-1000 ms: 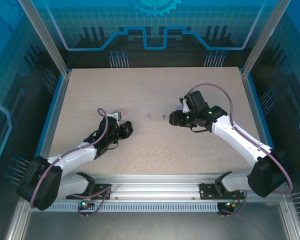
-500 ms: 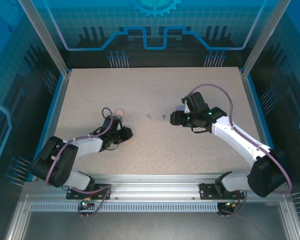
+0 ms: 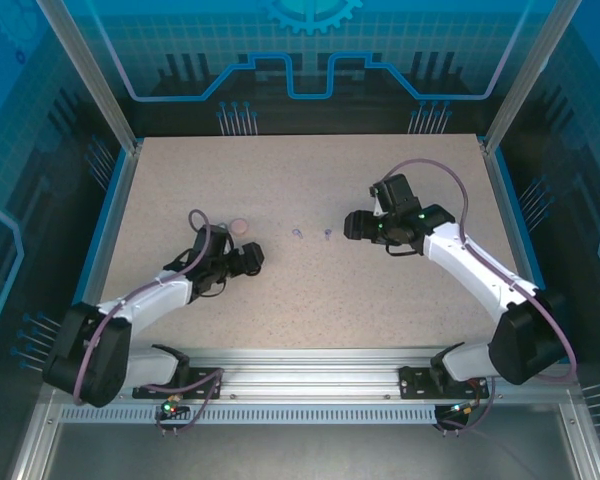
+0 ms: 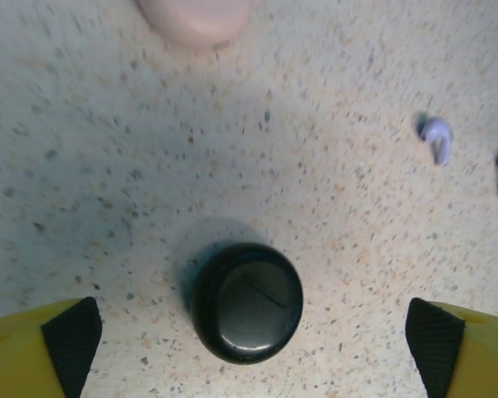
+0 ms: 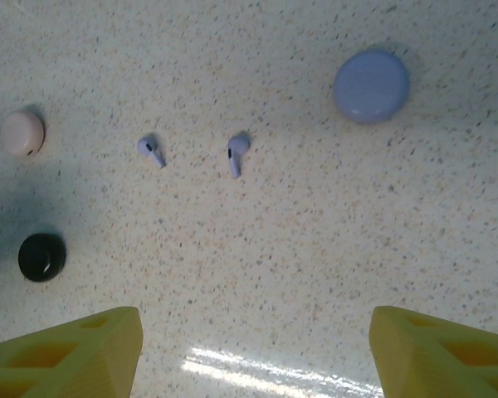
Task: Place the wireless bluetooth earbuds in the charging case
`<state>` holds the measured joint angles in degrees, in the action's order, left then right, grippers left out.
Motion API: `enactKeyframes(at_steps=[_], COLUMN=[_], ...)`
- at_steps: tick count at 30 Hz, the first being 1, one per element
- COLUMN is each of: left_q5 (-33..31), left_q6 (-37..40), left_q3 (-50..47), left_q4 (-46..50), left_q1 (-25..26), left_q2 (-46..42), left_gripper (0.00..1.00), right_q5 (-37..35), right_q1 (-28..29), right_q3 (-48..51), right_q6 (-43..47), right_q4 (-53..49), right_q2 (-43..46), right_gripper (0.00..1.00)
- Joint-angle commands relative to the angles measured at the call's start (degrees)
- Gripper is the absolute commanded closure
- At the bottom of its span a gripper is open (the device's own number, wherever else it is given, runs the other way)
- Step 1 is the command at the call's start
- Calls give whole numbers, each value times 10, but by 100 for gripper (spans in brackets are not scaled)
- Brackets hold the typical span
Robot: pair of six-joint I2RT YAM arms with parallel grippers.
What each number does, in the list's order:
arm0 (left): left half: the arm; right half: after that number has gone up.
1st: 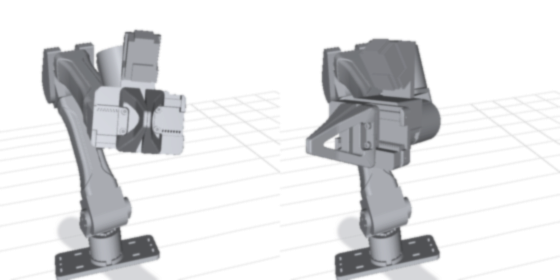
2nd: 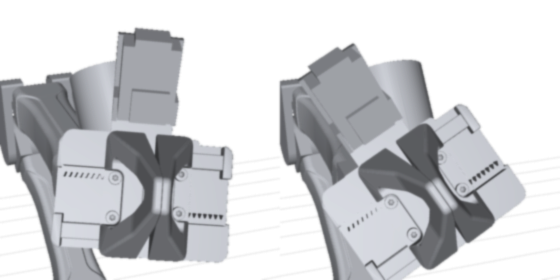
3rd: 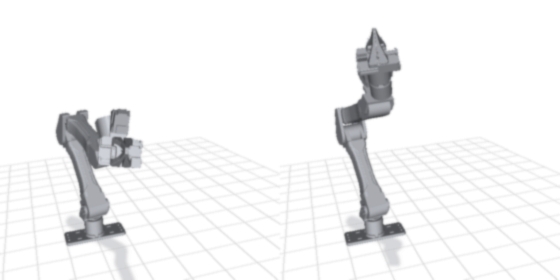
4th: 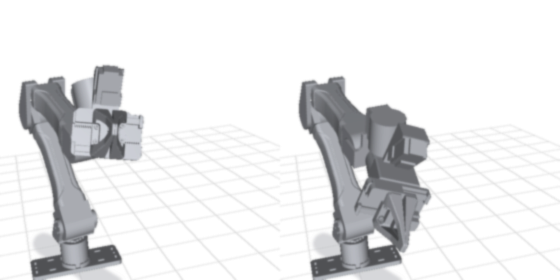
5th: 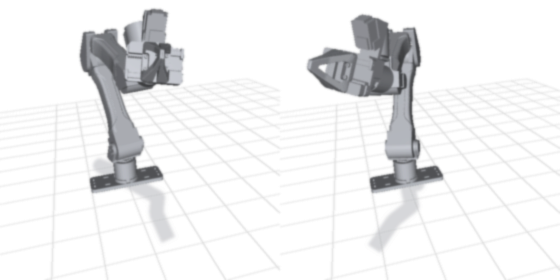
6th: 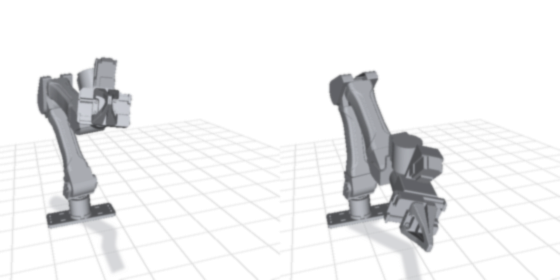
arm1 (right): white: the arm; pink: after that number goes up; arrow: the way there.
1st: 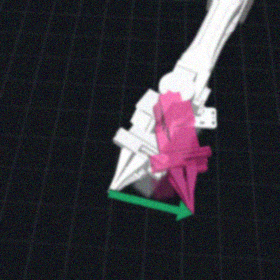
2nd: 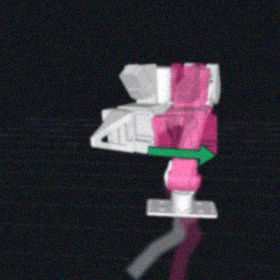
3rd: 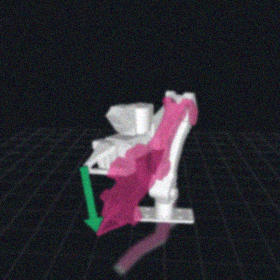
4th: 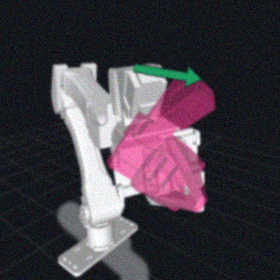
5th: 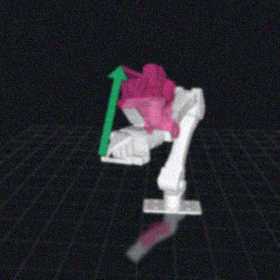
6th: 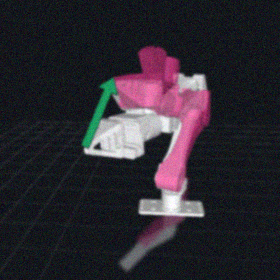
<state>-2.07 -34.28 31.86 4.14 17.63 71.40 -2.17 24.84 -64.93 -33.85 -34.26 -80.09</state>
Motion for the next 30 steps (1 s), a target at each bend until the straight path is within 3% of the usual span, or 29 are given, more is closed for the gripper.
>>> enactKeyframes(at_steps=[1,12,21,30], left_q5=[-36,-76,-32,15], left_q6=[36,35,45,36], left_q3=[39,135,187,214], left_q4=[63,63,40,21], left_q1=[-8,-9,-9,-8], left_q2=[-36,-34,-21,16], left_gripper=[1,1,1,1], right_q5=[-18,-93,-120,-135], right_q1=[-22,-56,-55,-54], right_q3=[-36,-216,-370,-476], right_q6=[5,-50,-58,-44], right_q4=[-18,-136,-201,-250], right_q2=[-25,-252,-415,-510], right_gripper=[26,25,27,27])
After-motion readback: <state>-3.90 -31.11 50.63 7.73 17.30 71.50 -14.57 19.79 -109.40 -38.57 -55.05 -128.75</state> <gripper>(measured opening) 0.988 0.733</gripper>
